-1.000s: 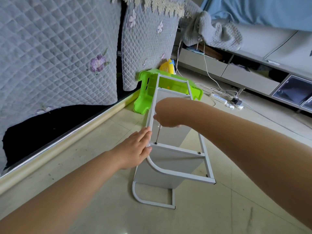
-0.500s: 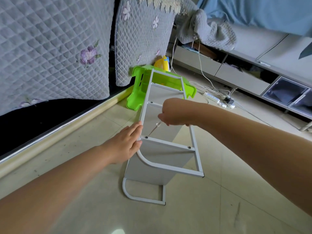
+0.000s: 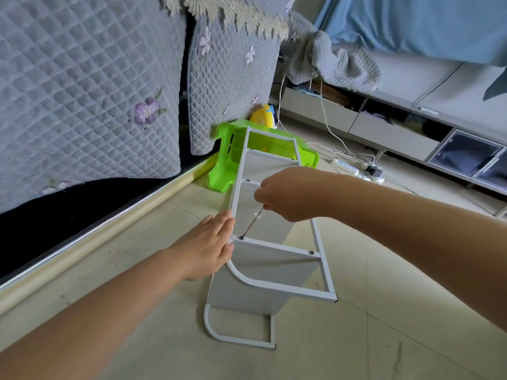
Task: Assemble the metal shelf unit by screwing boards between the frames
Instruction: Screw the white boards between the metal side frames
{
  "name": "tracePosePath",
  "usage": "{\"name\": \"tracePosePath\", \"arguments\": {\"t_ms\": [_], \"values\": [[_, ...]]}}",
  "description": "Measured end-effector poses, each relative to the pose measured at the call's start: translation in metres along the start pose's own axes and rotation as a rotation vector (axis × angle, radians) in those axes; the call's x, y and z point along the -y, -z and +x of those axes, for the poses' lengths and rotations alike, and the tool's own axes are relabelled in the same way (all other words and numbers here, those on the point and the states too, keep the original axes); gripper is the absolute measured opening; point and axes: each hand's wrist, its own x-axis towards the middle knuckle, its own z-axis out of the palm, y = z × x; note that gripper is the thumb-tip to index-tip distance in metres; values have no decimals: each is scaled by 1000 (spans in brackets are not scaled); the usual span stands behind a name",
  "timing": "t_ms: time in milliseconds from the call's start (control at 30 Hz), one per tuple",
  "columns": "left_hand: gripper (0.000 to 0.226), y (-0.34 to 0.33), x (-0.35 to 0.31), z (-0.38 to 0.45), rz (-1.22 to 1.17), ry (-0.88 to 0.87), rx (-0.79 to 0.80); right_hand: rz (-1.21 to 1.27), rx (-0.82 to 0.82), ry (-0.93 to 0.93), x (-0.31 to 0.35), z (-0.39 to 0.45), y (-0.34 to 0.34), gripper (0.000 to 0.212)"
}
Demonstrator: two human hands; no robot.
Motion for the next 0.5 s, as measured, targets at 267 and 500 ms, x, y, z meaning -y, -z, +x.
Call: {"name": "tracePosePath", "arguments": {"t_ms": [267,500], "values": [[108,5,0,2,19,15,9,330,213,-329,1,11,-2,31],[107,5,-4,2,-12,12,-5,127,82,-118,7,-3,-13,29]]}}
